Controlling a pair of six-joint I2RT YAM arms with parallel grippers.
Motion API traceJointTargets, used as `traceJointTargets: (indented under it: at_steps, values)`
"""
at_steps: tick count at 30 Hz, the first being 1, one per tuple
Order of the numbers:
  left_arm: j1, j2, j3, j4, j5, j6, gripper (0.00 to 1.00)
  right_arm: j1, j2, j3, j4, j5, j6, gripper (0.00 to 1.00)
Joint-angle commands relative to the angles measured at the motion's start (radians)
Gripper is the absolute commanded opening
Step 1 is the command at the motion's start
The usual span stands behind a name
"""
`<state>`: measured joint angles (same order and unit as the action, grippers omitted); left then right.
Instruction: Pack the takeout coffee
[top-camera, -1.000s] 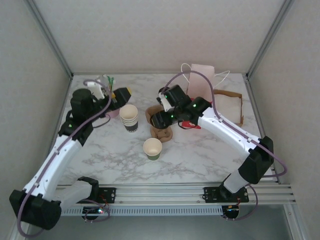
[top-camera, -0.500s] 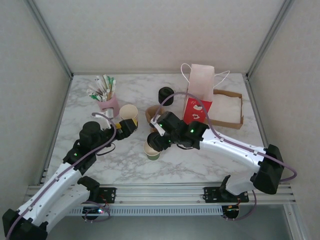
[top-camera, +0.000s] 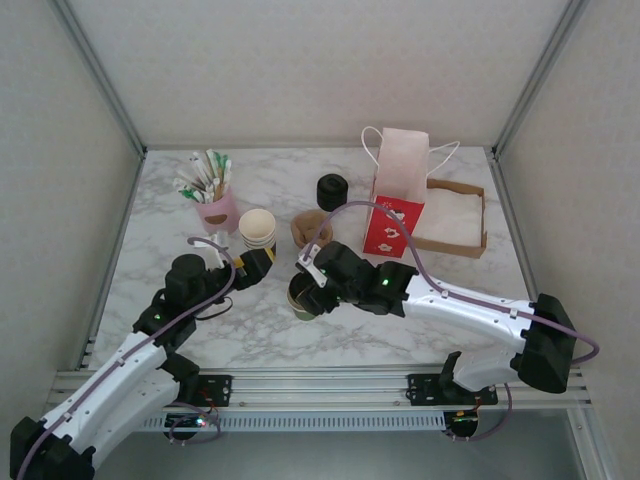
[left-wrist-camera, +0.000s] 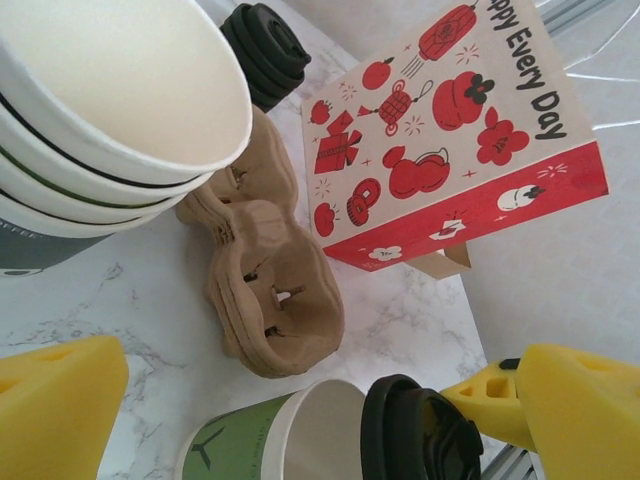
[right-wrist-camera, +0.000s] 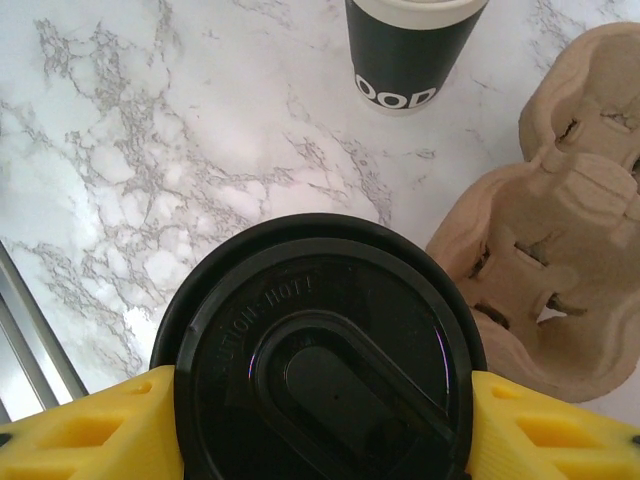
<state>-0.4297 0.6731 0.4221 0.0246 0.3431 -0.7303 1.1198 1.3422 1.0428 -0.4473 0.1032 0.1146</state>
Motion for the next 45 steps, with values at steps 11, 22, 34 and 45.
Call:
traceJointTargets:
  at_steps: [11, 22, 34, 45]
  values:
    - [-0.006, 0.043, -0.026, 0.034, 0.006, 0.008, 1.0, 0.038, 0.069, -0.004, 0.022, 0.067, -0.023, 0.62]
    - [-0.006, 0.051, -0.022, 0.033, 0.011, 0.02, 1.0, 0.043, 0.093, 0.0, 0.011, 0.072, -0.024, 0.62]
    - [-0.006, 0.059, -0.019, 0.026, 0.009, 0.034, 1.0, 0.055, 0.103, 0.008, 0.016, 0.086, -0.027, 0.61]
    - [-0.006, 0.07, -0.019, 0.031, 0.015, 0.041, 1.0, 0.058, 0.09, 0.015, 0.039, 0.101, -0.036, 0.61]
